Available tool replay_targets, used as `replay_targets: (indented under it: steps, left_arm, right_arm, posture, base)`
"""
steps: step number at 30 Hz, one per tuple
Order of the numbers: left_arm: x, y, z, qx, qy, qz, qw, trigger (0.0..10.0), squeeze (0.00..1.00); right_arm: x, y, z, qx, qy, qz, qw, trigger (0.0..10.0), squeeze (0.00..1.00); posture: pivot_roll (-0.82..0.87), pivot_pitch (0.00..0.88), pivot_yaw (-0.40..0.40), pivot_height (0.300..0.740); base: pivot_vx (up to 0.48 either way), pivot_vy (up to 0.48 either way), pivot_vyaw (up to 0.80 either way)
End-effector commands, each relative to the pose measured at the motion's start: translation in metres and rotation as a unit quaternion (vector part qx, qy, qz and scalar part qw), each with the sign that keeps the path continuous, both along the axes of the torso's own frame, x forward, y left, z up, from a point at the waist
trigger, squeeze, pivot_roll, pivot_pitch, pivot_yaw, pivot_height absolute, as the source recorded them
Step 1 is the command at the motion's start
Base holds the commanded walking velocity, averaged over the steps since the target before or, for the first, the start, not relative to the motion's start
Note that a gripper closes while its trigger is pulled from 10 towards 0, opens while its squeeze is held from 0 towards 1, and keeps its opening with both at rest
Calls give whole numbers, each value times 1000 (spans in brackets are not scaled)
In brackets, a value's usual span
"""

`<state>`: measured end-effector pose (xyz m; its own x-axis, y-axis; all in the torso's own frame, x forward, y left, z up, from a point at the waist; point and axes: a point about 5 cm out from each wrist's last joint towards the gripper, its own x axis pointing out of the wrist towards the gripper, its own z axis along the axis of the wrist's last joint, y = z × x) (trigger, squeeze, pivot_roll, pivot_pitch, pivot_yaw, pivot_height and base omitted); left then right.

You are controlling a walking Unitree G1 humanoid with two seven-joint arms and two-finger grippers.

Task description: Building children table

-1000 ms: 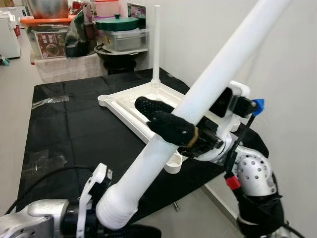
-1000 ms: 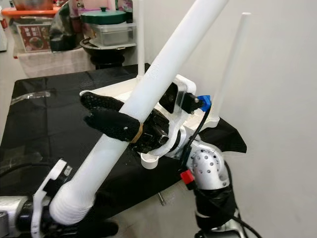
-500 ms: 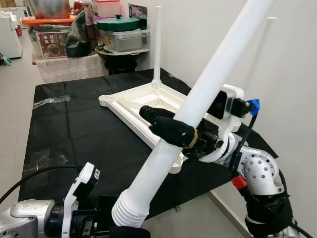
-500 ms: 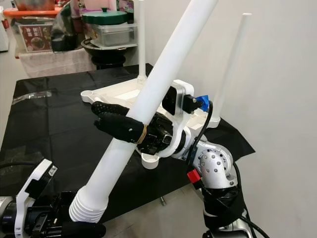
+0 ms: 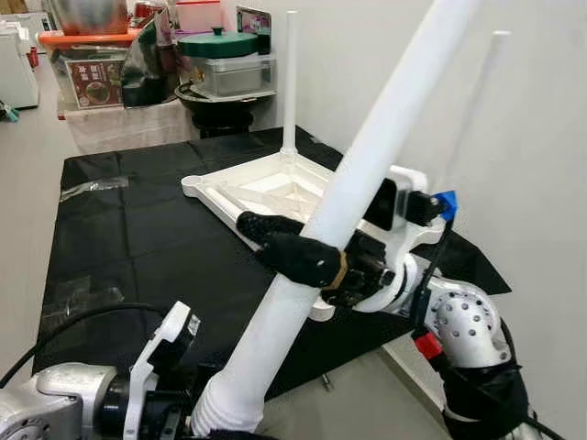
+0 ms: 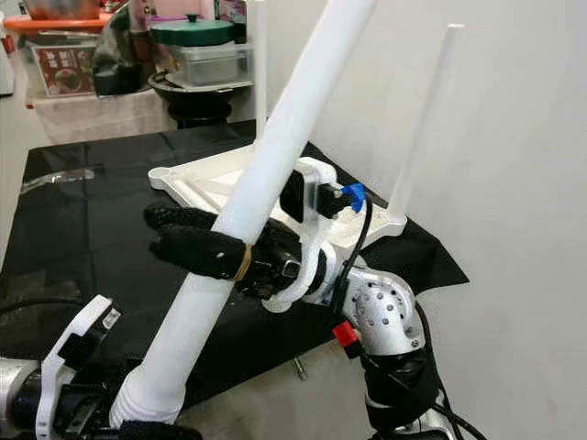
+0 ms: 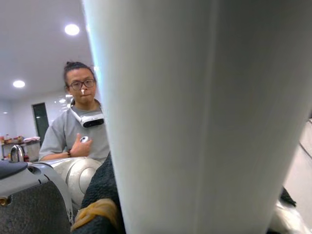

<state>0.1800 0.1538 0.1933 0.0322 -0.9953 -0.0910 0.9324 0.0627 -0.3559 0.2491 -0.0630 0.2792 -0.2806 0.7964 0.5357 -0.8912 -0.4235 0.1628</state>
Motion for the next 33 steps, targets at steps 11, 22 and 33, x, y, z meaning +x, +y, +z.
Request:
replay_targets:
  steps: [11, 22, 33]
  left_arm:
    - [-2, -2, -4, 21, 2, -3, 1000, 10000, 0]
    - [-4, -5, -4, 22, 2, -21, 1000, 0, 0]
    - [-8, -5, -5, 24, -4, -36, 999, 0, 0]
  right_arm:
    - [-12, 9, 0, -2, -6, 41, 999, 10000, 0]
    - [-13, 11, -2, -8, -1, 40, 999, 10000, 0]
    - [-12, 12, -3, -12, 2, 35, 999, 10000, 0]
  posture:
    - [106, 0, -31, 740]
    - [104, 0, -31, 740]
    - [104, 0, -32, 740]
  base:
    - [0, 0, 0]
    - [0, 0, 0]
    - [0, 0, 0]
